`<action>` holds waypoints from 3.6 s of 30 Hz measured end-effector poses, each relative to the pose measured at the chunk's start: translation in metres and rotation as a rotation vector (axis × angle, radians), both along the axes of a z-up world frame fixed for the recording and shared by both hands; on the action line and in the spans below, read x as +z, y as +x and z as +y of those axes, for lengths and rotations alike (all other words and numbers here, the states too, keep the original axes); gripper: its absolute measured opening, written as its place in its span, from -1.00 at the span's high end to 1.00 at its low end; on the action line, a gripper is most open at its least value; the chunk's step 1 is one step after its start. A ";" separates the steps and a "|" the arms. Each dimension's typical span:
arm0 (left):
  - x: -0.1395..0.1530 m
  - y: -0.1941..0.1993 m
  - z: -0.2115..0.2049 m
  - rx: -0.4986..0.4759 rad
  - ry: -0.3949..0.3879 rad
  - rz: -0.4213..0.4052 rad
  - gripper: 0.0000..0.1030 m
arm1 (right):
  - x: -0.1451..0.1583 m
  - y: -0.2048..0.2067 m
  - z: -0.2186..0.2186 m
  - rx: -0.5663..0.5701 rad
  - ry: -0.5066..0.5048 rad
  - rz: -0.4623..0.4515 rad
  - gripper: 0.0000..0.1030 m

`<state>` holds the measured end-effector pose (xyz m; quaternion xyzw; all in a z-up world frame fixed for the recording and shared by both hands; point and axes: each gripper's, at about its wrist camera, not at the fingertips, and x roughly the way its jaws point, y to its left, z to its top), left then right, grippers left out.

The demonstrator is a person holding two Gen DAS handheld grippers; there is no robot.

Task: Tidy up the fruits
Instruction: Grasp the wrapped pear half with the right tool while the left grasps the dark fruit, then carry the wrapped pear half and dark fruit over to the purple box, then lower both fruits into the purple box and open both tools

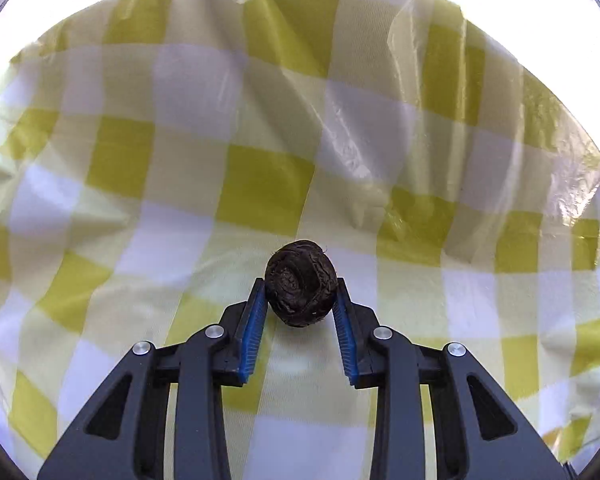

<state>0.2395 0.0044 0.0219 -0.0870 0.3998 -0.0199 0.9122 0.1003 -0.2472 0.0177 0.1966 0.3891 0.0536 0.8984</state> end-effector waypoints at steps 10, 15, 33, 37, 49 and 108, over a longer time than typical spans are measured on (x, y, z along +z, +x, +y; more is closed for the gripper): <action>0.005 -0.168 0.030 0.046 -0.084 -0.068 0.40 | -0.003 0.001 -0.002 -0.013 0.005 0.003 -0.16; 0.004 -0.211 0.025 -0.014 -0.087 -0.087 0.40 | -0.003 -0.001 -0.004 -0.047 0.000 0.004 -0.16; 0.001 -0.285 0.060 -0.094 -0.117 -0.099 0.39 | 0.015 -0.147 0.094 0.064 -0.175 -0.091 -0.16; 0.002 -0.294 0.067 -0.083 -0.123 -0.111 0.39 | 0.016 -0.172 0.108 0.097 -0.180 -0.101 -0.16; 0.007 -0.336 0.071 -0.109 -0.049 -0.159 0.39 | 0.015 -0.216 0.136 0.194 -0.178 -0.087 -0.16; 0.070 -0.449 0.279 0.449 0.138 -0.290 0.39 | 0.107 -0.250 0.409 0.694 -0.336 -0.274 -0.17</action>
